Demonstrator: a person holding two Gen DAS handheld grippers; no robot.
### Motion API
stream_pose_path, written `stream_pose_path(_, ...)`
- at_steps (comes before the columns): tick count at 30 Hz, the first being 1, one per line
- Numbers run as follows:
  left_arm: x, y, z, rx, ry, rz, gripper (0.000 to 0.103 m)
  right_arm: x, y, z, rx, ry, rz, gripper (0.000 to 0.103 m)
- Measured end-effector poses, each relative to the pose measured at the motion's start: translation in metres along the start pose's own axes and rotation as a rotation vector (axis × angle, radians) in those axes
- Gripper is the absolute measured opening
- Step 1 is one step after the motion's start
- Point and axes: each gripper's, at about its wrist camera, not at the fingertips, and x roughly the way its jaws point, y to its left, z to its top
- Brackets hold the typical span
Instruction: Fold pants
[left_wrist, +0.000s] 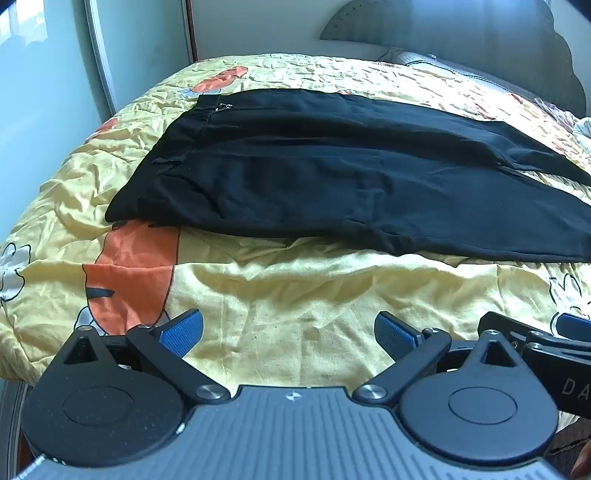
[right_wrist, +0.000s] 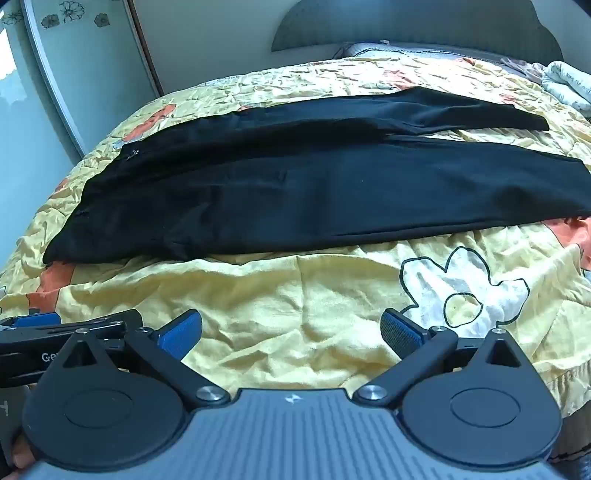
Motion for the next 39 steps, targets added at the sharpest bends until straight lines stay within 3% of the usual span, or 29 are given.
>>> stream_pose_path(39,-0.003,0.003,0.000,0.004,-0.023,0.003,0.100,0.006,-0.002,0.000,-0.012,0.019,-0.029,0.103)
